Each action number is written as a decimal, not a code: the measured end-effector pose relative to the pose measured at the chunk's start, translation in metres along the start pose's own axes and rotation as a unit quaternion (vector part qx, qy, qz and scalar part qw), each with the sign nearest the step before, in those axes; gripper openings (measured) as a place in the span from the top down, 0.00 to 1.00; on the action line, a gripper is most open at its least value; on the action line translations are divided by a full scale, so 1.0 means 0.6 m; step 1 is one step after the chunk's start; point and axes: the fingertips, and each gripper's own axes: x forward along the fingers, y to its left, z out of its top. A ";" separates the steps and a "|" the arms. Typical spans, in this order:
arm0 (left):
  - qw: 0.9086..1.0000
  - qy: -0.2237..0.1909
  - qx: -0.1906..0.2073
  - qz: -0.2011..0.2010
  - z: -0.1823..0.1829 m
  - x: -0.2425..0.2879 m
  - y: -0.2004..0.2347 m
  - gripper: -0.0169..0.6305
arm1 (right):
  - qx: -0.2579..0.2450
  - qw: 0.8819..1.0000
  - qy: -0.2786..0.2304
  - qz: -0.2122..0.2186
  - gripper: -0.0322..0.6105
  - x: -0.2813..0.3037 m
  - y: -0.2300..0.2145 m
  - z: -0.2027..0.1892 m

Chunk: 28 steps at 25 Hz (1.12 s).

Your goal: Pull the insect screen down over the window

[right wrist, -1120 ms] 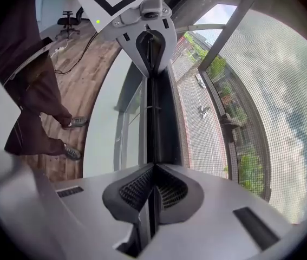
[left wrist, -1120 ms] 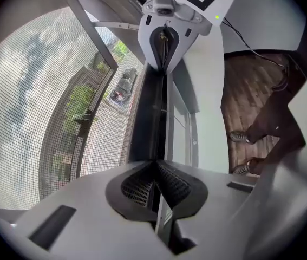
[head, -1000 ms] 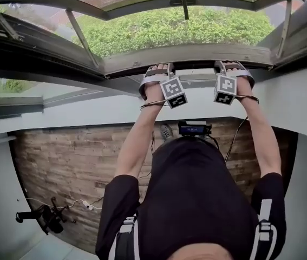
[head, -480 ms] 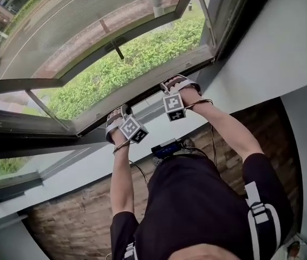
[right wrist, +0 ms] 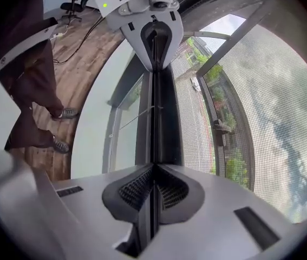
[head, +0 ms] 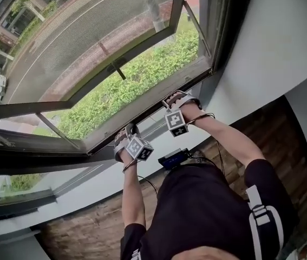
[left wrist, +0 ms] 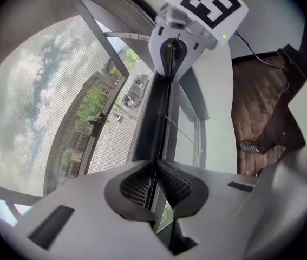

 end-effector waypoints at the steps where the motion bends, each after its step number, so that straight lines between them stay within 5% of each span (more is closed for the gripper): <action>1: 1.000 -0.005 -0.017 0.006 0.004 -0.008 0.005 0.92 | 0.000 1.000 0.000 -0.004 0.92 0.000 0.001 0.002; 7: 0.984 -0.065 -0.162 0.019 0.042 -0.037 0.037 0.92 | 0.042 0.999 -0.018 -0.013 0.91 -0.012 -0.019 -0.011; 12: 0.974 -0.055 -0.221 0.022 0.017 -0.058 0.018 0.92 | 0.134 0.988 -0.072 0.014 0.89 -0.052 -0.025 -0.026; 15: 0.947 -0.082 -0.310 0.013 0.011 -0.085 0.010 0.92 | 0.211 0.971 -0.109 0.028 0.89 -0.091 -0.022 -0.025; 17: 0.910 -0.123 -0.396 -0.002 0.016 -0.114 0.009 0.92 | 0.273 0.951 -0.145 0.033 0.89 -0.116 -0.022 -0.018; 19: 0.856 -0.178 -0.484 -0.017 0.029 -0.153 0.017 0.92 | 0.328 0.924 -0.196 0.030 0.89 -0.133 -0.029 -0.011; 21: 0.788 -0.247 -0.563 -0.037 0.044 -0.199 0.030 0.92 | 0.382 0.890 -0.249 0.027 0.89 -0.152 -0.040 -0.007; 24: 0.672 -0.340 -0.655 -0.058 0.032 -0.261 0.029 0.92 | 0.466 0.829 -0.308 0.032 0.89 -0.182 -0.037 -0.015; 25: 0.646 -0.358 -0.671 -0.060 0.022 -0.281 0.026 0.92 | 0.495 0.806 -0.323 0.039 0.89 -0.193 -0.029 -0.017; 26: 0.630 -0.371 -0.680 -0.061 0.011 -0.301 0.023 0.92 | 0.520 0.784 -0.335 0.047 0.89 -0.204 -0.018 -0.020; 28: 0.615 -0.388 -0.684 -0.062 -0.007 -0.341 0.016 0.92 | 0.562 0.748 -0.348 0.056 0.89 -0.227 0.018 -0.031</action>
